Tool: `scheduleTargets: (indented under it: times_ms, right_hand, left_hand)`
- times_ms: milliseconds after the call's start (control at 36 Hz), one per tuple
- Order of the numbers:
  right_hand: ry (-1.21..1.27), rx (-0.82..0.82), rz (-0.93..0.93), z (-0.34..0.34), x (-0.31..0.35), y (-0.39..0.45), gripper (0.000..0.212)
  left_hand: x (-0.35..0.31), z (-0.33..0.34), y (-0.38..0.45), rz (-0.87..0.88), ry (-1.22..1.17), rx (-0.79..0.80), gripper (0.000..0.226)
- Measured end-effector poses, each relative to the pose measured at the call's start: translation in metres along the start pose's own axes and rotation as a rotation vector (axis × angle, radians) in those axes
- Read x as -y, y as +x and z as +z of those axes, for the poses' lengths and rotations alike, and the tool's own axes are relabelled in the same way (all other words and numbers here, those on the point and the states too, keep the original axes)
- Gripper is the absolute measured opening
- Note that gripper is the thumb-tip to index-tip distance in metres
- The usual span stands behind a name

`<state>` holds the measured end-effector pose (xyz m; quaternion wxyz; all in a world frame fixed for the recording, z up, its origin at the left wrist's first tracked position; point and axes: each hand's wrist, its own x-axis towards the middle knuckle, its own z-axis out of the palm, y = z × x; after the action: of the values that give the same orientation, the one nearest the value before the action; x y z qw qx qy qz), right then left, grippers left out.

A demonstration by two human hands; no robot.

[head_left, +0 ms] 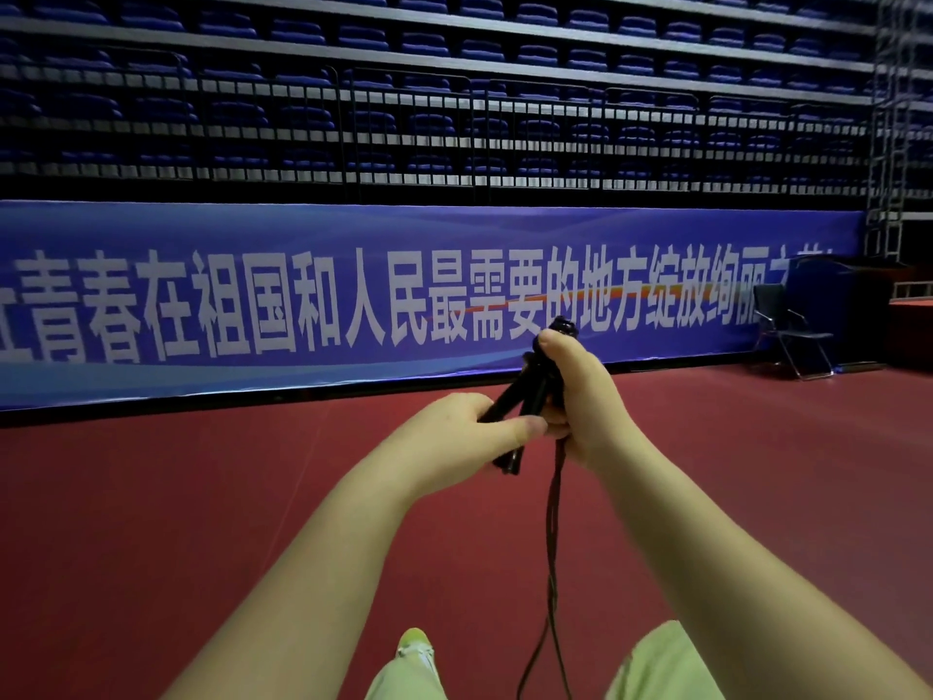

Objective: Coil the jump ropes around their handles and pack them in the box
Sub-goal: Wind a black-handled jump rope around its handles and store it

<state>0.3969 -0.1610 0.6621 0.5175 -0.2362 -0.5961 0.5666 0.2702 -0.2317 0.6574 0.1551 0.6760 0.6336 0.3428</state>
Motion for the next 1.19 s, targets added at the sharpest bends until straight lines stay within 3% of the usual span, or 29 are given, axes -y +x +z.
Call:
scheduleTargets:
  times_ms: [139,278,361,472,611,694,861,1000,1139,1194]
  right_hand:
    - [0.007,0.064,-0.056,-0.005,0.003,0.004,0.02]
    - [0.251,0.312,-0.099,-0.01,0.0,0.009,0.044]
    - [0.355,0.37,-0.136,-0.011,0.0,0.011,0.049]
    - [0.264,0.369,-0.086,-0.017,0.001,0.016,0.054]
    - [-0.064,0.442,0.018,-0.025,0.004,0.015,0.065]
    - [-0.201,0.453,0.02,-0.025,0.007,0.013,0.075]
    - [-0.461,0.155,-0.063,-0.018,0.007,0.013,0.067]
    - [-0.386,-0.03,-0.136,-0.011,-0.01,0.015,0.063]
    - [-0.178,0.085,0.058,-0.012,-0.011,0.013,0.075]
    - [-0.18,0.13,0.106,-0.013,-0.009,0.01,0.082]
  left_hand:
    - [-0.001,-0.004,-0.002,-0.015,-0.473,0.283,0.025]
    - [0.011,0.01,-0.002,0.125,-1.089,0.817,0.064]
    - [0.004,0.023,-0.003,0.087,-1.277,0.883,0.068]
    - [-0.001,0.019,0.0,-0.008,-1.3,0.8,0.065]
    - [-0.008,-0.003,0.0,-0.148,-1.028,0.55,0.054]
    - [-0.01,-0.01,0.003,-0.166,-0.843,0.369,0.058]
    - [-0.015,-0.013,0.011,-0.144,-0.373,0.03,0.056]
    - [-0.019,-0.018,0.012,-0.027,0.12,-0.097,0.053]
    - [-0.011,-0.017,0.019,-0.036,0.415,-0.158,0.037]
    - [-0.011,-0.014,0.017,-0.034,0.524,-0.189,0.041]
